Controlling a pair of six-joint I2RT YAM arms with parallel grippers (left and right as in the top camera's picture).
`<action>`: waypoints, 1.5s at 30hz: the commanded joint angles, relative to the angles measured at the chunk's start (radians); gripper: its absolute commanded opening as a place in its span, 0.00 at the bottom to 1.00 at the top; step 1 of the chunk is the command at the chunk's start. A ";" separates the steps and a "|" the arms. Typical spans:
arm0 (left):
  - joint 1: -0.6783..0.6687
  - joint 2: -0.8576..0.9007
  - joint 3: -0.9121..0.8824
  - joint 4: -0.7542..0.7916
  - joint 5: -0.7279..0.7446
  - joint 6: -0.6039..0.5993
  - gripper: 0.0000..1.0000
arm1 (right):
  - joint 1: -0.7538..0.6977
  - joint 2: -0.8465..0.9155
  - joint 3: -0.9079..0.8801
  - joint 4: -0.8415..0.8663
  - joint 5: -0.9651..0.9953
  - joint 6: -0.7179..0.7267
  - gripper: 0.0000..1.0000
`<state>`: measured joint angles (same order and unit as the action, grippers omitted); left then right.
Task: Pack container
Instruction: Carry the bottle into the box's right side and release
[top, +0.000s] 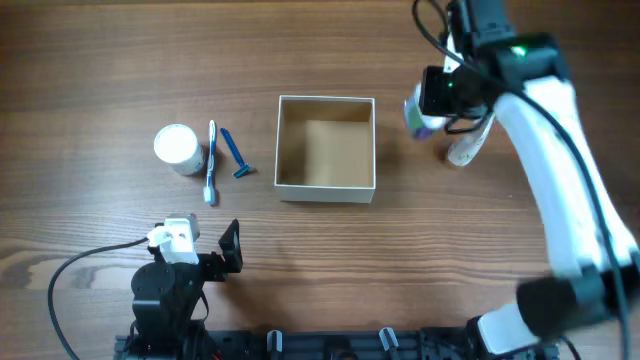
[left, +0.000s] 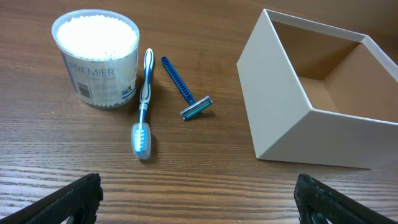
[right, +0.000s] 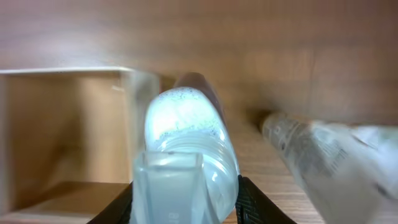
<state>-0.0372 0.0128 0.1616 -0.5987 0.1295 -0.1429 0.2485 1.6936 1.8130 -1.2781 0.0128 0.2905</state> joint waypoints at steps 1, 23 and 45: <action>0.006 -0.010 -0.005 0.002 0.012 0.008 1.00 | 0.090 -0.159 0.055 0.024 0.006 0.004 0.23; 0.006 -0.010 -0.005 0.002 0.012 0.008 1.00 | 0.333 0.138 0.037 0.137 0.147 0.262 0.22; 0.006 -0.010 -0.005 0.002 0.012 0.008 1.00 | 0.269 0.303 0.037 0.271 0.171 0.197 0.70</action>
<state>-0.0372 0.0128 0.1616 -0.5991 0.1295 -0.1429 0.5110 2.0102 1.8404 -1.0103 0.1909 0.5358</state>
